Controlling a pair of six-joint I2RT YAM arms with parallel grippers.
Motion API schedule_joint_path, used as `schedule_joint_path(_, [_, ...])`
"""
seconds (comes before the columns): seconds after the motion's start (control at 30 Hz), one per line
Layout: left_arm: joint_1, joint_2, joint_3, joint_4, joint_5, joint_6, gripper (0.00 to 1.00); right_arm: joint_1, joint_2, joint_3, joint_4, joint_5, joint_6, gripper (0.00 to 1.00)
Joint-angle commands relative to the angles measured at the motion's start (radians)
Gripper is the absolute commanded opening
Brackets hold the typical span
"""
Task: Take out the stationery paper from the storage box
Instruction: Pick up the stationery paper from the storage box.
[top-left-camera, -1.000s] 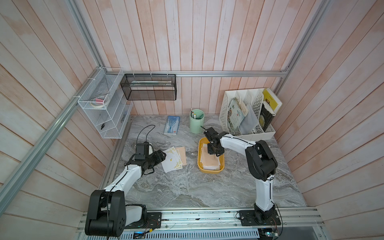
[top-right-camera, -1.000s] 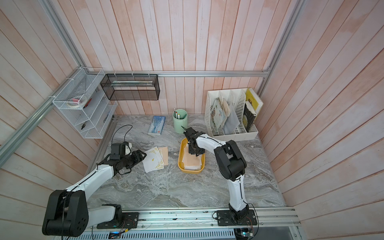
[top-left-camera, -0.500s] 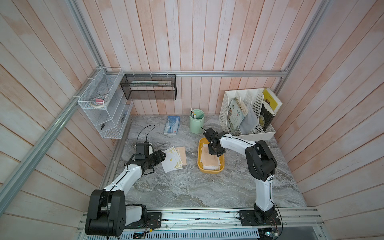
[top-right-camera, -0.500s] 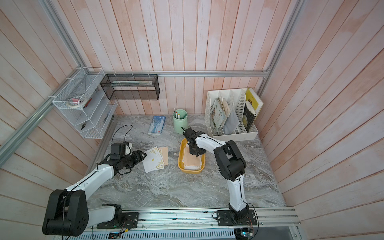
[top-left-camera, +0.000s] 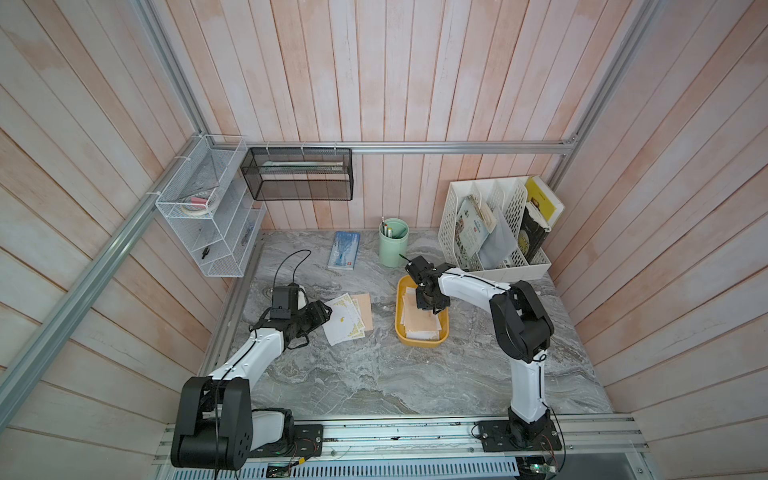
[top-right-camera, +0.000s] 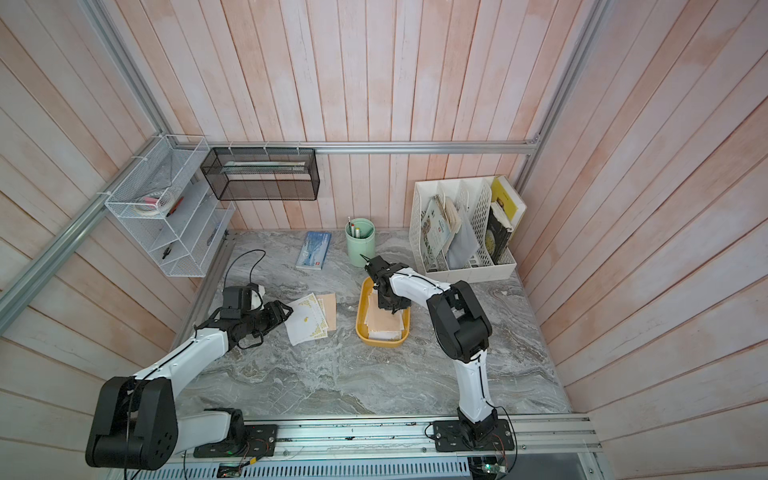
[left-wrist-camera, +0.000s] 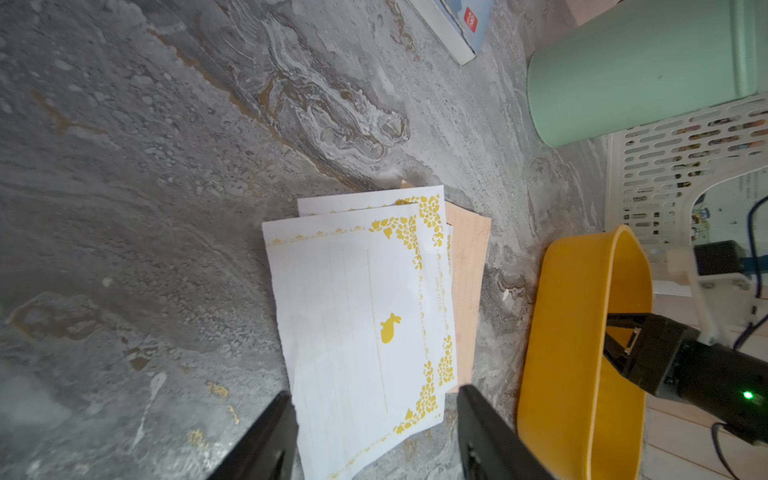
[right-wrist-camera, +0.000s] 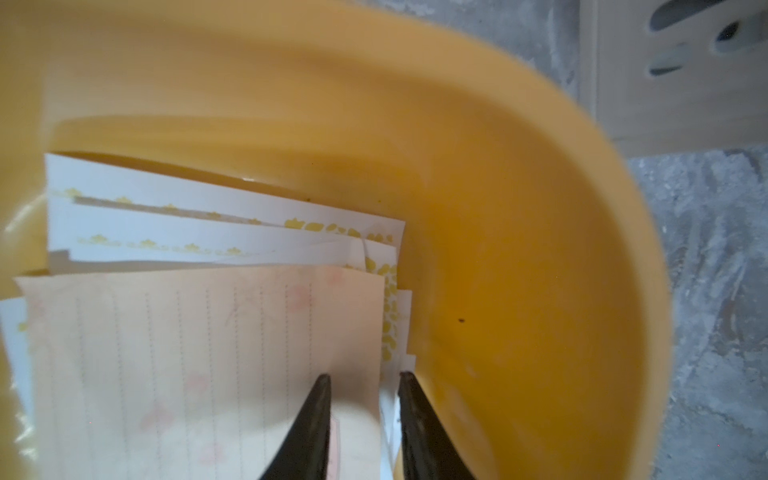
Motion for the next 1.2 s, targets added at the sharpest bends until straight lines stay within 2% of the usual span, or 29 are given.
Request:
schedule_joint_path(0.0, [0.003, 0.007, 0.004, 0.020, 0.009, 0.010, 0.59, 0.006, 0.017, 0.025, -0.003, -0.010, -0.012, 0.27])
schedule_joint_path(0.3, [0.004, 0.013, 0.003, 0.026, 0.016, 0.012, 0.46, 0.008, 0.028, 0.026, -0.005, -0.014, -0.015, 0.11])
schedule_joint_path(0.43, [0.003, 0.013, 0.002, 0.027, 0.016, 0.012, 0.41, 0.010, 0.025, 0.029, -0.008, -0.008, -0.015, 0.00])
schedule_joint_path(0.53, [0.004, 0.010, 0.001, 0.029, 0.016, 0.012, 0.37, 0.014, 0.009, 0.031, -0.005, 0.011, -0.013, 0.00])
schedule_joint_path(0.97, [0.004, -0.002, 0.006, 0.035, 0.024, 0.007, 0.37, 0.021, -0.091, 0.023, 0.014, 0.075, -0.025, 0.00])
schedule_joint_path(1.17, [0.004, -0.003, 0.009, 0.045, 0.042, 0.004, 0.38, 0.022, -0.160, -0.022, 0.076, 0.050, -0.033, 0.00])
